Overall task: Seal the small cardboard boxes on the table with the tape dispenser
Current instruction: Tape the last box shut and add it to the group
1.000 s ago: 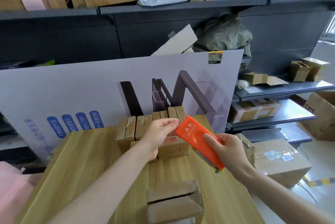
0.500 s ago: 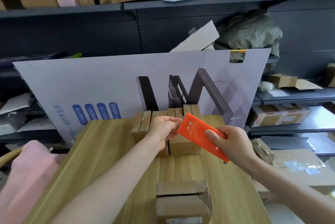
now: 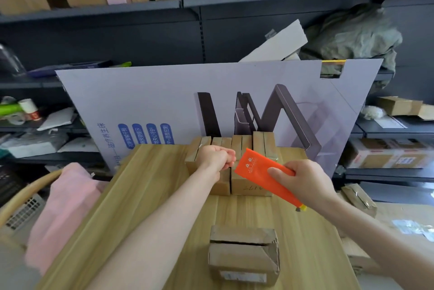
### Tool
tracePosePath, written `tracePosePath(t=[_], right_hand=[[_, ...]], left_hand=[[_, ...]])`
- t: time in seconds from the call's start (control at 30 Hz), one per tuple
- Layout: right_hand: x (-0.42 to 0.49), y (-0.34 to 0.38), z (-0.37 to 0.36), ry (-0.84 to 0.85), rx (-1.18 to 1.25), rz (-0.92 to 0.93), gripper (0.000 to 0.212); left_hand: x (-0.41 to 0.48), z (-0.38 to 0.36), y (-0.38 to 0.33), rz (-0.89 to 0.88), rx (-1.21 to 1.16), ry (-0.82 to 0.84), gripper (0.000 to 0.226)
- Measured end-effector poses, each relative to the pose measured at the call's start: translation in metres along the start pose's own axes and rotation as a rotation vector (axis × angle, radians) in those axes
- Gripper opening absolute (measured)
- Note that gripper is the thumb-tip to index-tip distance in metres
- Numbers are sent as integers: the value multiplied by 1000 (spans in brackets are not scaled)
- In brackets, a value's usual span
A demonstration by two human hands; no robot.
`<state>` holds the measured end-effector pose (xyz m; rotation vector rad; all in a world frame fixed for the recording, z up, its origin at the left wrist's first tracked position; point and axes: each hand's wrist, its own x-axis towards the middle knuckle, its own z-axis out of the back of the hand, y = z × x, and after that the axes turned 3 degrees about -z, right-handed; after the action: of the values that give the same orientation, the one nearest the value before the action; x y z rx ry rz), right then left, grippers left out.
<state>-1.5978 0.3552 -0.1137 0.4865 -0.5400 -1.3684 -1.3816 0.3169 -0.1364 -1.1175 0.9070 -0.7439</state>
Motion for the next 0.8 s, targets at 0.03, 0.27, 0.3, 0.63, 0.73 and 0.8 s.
tracePosePath(t=[0.03, 0.27, 0.3, 0.63, 0.73, 0.8], right_hand=[[-2, -6, 3, 6, -21, -11, 37], [-20, -58, 2, 184, 47, -126, 41], [-18, -63, -4, 212, 7, -124, 41], [16, -91, -77, 450, -336, -109, 51], [23, -97, -88, 483, -381, -106, 52], [26, -99, -93, 497, -413, -94, 50]], left_hand=[[3, 6, 5, 11, -6, -24, 25], [6, 60, 68, 128, -34, -159, 17], [0, 61, 81, 142, -39, -165, 13], [-45, 69, 185, 271, -115, -320, 3], [-50, 65, 202, 260, -129, -347, 7], [-51, 62, 213, 262, -115, -360, 9]])
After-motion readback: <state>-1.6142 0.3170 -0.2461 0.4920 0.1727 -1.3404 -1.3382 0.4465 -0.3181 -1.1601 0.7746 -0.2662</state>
